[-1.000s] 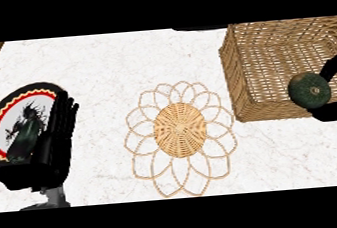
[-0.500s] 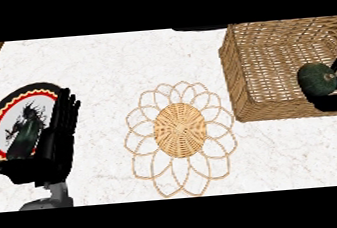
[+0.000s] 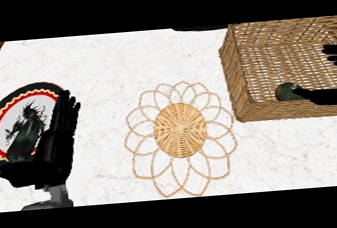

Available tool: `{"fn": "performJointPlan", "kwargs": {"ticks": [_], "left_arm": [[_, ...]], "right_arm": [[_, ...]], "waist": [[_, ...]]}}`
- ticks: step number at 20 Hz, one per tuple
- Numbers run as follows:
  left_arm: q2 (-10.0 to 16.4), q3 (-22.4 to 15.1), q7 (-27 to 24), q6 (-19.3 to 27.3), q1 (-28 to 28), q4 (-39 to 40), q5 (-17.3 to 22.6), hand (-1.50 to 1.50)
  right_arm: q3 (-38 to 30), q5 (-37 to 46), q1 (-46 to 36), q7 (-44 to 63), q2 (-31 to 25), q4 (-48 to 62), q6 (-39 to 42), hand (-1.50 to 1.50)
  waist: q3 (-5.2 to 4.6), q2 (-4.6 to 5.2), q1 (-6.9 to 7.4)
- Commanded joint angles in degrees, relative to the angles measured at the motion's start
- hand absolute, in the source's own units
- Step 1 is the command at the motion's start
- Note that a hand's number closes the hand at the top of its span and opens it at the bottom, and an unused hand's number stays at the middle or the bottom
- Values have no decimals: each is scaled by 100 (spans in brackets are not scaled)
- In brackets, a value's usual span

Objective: Pick the squash from the placemat and place it in the basket

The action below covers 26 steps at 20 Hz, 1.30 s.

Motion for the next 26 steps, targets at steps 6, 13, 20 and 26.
{"fn": "performJointPlan", "kwargs": {"ticks": [6,13,20,26], "left_arm": [[97,82,436,-9,57,-480,49,0],[-112,6,-330,4,36,239,-149,0],[15,125,109,-16,71,-153,-39,0],[56,168,250,-79,-30,-216,17,0]], "right_arm": [[-546,-553,-228,-698,49,118,-633,-150],[-908,-790,85,-285,-242,-672,-659,-150],[-2139,-1956,148,109,-1042,-613,48,-150],[-2713,-2661,805,-829,-1531,-185,792,-150]], "waist": [[30,23,20],[26,22,-22],[27,13,-48],[30,17,-40]]}}
